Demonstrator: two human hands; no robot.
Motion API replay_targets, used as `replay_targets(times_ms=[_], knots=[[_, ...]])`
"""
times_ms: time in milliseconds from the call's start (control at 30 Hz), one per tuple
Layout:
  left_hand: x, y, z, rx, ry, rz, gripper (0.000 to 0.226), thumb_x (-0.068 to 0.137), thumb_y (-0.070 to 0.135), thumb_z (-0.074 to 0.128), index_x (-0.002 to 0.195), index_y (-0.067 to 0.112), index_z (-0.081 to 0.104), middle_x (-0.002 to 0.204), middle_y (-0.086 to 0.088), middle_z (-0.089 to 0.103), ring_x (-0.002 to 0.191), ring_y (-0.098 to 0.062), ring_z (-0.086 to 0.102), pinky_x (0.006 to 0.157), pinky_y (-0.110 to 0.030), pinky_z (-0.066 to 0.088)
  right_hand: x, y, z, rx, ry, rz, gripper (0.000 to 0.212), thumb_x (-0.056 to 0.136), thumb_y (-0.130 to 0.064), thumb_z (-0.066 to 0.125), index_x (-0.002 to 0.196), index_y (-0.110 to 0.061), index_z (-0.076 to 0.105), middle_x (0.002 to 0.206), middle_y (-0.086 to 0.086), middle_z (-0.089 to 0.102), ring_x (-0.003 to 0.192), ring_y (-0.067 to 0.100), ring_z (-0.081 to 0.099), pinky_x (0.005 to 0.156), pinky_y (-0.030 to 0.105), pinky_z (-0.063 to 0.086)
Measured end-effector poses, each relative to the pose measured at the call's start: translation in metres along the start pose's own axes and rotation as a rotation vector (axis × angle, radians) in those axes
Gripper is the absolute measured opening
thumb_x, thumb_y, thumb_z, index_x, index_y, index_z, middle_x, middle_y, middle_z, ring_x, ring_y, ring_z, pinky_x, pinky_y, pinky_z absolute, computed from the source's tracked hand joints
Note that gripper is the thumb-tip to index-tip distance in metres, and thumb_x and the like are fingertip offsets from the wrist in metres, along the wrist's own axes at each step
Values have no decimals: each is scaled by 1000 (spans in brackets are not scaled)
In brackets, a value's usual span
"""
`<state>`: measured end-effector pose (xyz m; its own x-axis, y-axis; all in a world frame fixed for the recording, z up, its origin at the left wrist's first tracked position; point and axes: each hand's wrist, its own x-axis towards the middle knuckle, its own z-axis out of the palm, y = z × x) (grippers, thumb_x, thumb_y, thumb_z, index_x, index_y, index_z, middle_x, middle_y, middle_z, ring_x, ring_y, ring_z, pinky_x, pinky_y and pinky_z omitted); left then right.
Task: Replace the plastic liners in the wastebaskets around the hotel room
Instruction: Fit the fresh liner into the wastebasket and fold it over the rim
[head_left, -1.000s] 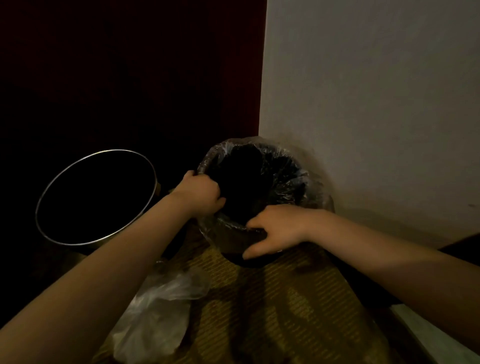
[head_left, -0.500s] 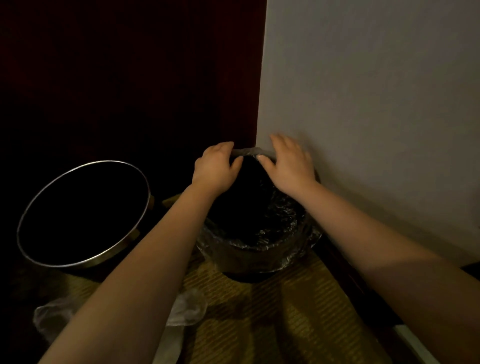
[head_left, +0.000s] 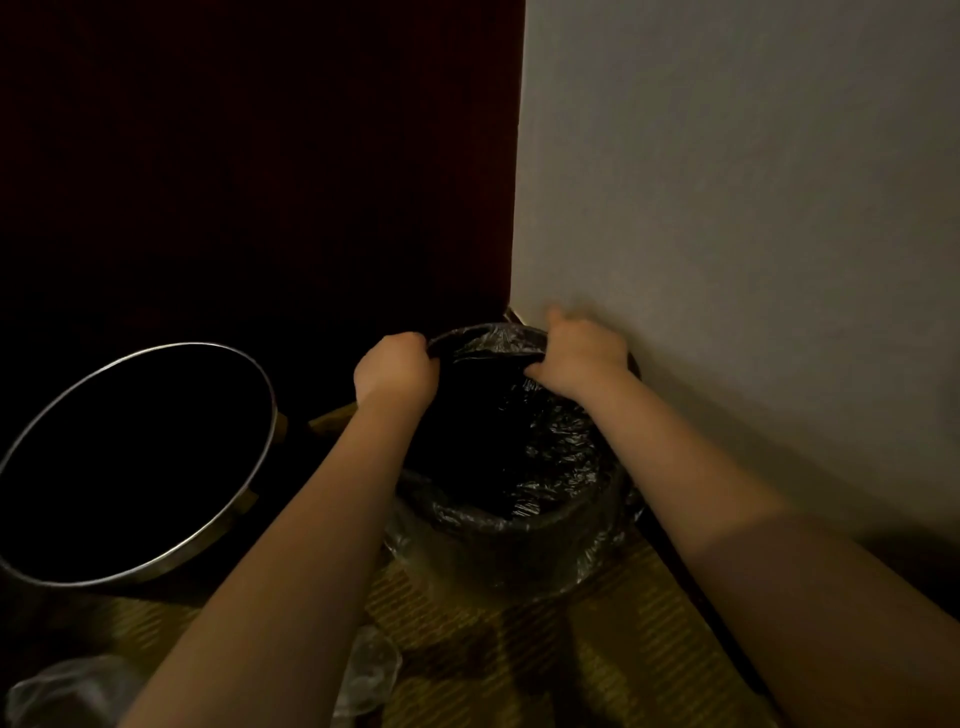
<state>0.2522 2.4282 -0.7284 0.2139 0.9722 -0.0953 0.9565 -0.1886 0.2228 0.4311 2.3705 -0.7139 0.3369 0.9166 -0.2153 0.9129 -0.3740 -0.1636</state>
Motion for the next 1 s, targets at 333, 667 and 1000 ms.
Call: replay_targets(times_ms=[333, 667, 1000], knots=[[-7, -17, -7, -251, 123, 128, 32, 89, 33, 62, 111, 11, 55, 110, -7, 52, 91, -20, 51, 70, -32, 44, -30, -11, 12, -136, 299, -443, 42, 89, -25, 56, 129, -11, 50, 127, 8, 51, 119, 27, 45, 95, 39, 38], [-23, -52, -30, -379, 247, 122, 39, 97, 33, 50, 126, 8, 55, 118, -11, 60, 104, -24, 58, 81, -30, 44, -48, -71, -9, 268, 377, -528, 30, 94, -26, 52, 121, -17, 59, 101, -5, 59, 93, 15, 55, 69, 32, 46], [-64, -185, -81, -452, 296, -110, 40, 96, 29, 52, 133, 13, 52, 127, -6, 59, 115, -22, 55, 89, -29, 44, -75, -190, 11, 277, -125, -603, 39, 97, -36, 50, 132, -21, 44, 86, -4, 60, 71, 17, 61, 60, 37, 54]])
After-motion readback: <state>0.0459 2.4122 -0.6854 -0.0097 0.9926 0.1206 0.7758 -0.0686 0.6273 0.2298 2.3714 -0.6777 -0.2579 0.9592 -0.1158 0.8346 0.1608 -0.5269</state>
